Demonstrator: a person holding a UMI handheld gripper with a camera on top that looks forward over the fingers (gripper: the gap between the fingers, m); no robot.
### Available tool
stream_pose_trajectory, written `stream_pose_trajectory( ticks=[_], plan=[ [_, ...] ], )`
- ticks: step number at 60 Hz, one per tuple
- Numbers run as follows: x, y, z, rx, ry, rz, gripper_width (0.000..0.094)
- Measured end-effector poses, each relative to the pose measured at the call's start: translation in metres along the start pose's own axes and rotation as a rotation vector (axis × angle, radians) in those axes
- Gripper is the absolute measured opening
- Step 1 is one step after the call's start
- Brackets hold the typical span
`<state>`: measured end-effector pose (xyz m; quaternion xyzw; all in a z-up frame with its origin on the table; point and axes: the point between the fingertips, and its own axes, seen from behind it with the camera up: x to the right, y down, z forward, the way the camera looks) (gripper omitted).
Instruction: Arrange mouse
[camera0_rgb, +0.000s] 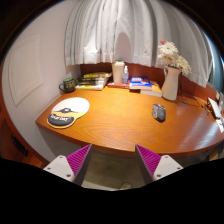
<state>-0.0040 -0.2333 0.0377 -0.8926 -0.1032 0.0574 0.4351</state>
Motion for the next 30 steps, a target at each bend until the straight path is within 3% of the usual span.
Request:
stream_pose_trajectory(
  ticks=[14, 30],
  plan=[
    [0.116, -0.01, 0.049, -0.056, 0.157, 0.094, 0.0856],
    [0.198, -0.059, 0.128, -0.07, 0.224, 0.158, 0.0837]
  ],
)
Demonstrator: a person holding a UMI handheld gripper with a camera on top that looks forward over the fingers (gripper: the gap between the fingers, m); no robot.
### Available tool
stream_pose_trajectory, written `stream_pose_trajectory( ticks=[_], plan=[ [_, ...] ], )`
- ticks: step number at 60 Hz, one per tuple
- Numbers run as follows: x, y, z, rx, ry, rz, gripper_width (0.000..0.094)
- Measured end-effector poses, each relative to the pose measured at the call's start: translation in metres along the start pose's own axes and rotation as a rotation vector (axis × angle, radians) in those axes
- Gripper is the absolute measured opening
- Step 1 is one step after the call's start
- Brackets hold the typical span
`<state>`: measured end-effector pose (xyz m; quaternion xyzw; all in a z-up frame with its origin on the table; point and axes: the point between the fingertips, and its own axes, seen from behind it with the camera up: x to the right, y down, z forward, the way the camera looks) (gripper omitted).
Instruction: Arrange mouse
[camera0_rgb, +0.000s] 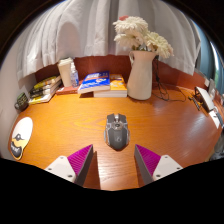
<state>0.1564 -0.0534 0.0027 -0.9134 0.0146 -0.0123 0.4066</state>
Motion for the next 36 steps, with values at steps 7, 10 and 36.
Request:
stream_pose_trajectory(
  ticks=[7, 10, 36],
  plan=[
    [0.007, -0.022, 0.035, -0.013, -0.006, 0.001, 0.0808],
    [0.01, -0.029, 0.047, -0.019, -0.005, -0.002, 0.0775],
    [0.011, -0.051, 0.079, 0.006, 0.007, 0.015, 0.0407]
  ],
)
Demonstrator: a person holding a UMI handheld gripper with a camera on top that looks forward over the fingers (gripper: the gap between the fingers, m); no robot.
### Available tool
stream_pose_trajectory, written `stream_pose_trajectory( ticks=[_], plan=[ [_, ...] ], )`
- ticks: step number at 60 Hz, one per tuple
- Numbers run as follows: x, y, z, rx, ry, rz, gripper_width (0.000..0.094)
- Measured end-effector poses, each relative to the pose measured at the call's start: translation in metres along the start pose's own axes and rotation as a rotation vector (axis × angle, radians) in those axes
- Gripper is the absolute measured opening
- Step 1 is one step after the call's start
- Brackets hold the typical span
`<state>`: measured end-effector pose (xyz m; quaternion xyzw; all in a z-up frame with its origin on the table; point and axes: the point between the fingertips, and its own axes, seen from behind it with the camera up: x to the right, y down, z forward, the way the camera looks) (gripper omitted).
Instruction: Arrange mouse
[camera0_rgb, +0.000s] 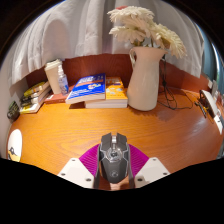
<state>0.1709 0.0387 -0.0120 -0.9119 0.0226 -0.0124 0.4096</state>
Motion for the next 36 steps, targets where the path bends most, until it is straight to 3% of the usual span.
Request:
stream_pose_trajectory(
  ticks=[7, 15, 24, 36],
  plan=[
    [0.0, 0.001, -0.001, -0.038, -0.003, 0.007, 0.0328],
    [-0.001, -0.006, -0.006, -0.075, 0.018, 0.044, 0.0323],
    [-0.031, -0.079, -0.051, 0.053, 0.039, 0.08, 0.0325],
    [-0.142, -0.184, -0.143, 0.263, -0.024, 0.075, 0.0329]
  ],
)
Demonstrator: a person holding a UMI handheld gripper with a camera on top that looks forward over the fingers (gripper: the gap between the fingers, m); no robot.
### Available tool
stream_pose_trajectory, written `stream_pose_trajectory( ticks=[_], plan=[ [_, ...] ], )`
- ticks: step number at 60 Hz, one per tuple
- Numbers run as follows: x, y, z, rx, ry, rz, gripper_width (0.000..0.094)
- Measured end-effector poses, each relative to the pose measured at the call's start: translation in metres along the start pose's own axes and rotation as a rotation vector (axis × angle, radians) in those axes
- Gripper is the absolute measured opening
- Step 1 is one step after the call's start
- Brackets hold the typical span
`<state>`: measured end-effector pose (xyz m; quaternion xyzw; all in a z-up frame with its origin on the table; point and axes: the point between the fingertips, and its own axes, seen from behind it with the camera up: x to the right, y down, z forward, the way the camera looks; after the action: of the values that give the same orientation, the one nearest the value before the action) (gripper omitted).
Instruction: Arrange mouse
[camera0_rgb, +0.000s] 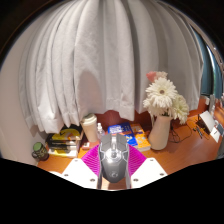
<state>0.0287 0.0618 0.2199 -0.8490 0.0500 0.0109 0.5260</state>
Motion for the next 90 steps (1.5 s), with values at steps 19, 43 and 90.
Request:
stream_pose_trajectory(
  ticks=[19, 43, 90],
  plan=[
    [-0.223, 0.042, -0.023, -0.025, -0.147, -0.063, 0.0324],
    [-0.297, 0.268, 0.013, -0.356, -0.13, -0.119, 0.0324],
    [-0.175, 0.161, -0.113, -0.215, -0.129, -0.108, 0.0843]
  ],
)
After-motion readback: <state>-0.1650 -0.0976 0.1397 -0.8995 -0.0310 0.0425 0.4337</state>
